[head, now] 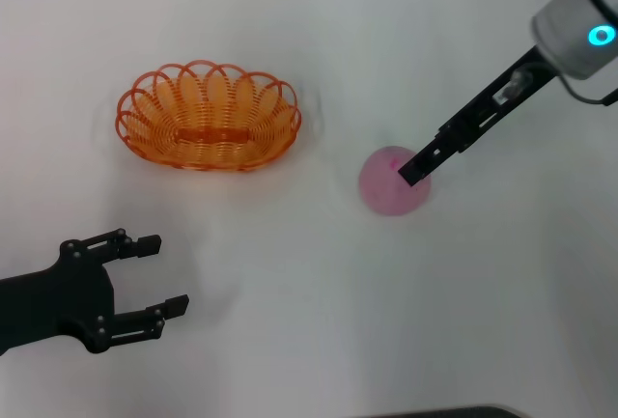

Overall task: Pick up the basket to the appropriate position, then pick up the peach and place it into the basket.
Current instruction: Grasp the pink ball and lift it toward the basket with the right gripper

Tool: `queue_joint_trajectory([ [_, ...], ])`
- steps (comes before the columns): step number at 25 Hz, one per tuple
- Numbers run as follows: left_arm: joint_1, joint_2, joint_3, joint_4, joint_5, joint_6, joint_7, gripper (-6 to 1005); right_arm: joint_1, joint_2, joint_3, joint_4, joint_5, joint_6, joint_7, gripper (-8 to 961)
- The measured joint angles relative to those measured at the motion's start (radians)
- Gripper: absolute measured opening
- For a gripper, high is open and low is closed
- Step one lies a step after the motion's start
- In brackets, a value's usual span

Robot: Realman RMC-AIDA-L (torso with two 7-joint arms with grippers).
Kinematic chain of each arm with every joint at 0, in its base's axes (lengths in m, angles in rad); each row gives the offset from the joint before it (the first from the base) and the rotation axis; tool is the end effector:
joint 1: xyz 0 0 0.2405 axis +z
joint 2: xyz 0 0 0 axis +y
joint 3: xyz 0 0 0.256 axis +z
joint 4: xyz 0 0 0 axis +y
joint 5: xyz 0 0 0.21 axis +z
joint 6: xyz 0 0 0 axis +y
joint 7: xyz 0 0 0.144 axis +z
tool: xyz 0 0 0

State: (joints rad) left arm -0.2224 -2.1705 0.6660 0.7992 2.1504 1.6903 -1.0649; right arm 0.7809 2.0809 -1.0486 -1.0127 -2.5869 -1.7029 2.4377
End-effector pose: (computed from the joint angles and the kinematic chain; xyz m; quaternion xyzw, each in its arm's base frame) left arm -0.3229 0.2224 -0.0183 -0.9604 -0.1640 -0.1868 0.1261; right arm 0.1935 0.3638 0.0015 -0.8978 0.4128 -0.1424 0.0580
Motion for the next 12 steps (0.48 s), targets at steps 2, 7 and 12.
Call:
queue_joint_trajectory([
  [2, 0.0, 0.0, 0.0, 0.0, 0.0, 0.0, 0.0, 791, 0.002, 0.002, -0.044, 0.0, 0.0, 0.022, 0.023, 926],
  [7, 0.0, 0.0, 0.001, 0.0, 0.0, 0.002, 0.0, 790, 0.009, 0.009, -0.122, -0.001, 0.001, 0.067, 0.059, 925],
  [12, 0.0, 0.0, 0.003, -0.003, 0.0, 0.002, -0.002, 790, 0.01, 0.012, -0.184, 0.004, 0.003, 0.099, 0.088, 924],
])
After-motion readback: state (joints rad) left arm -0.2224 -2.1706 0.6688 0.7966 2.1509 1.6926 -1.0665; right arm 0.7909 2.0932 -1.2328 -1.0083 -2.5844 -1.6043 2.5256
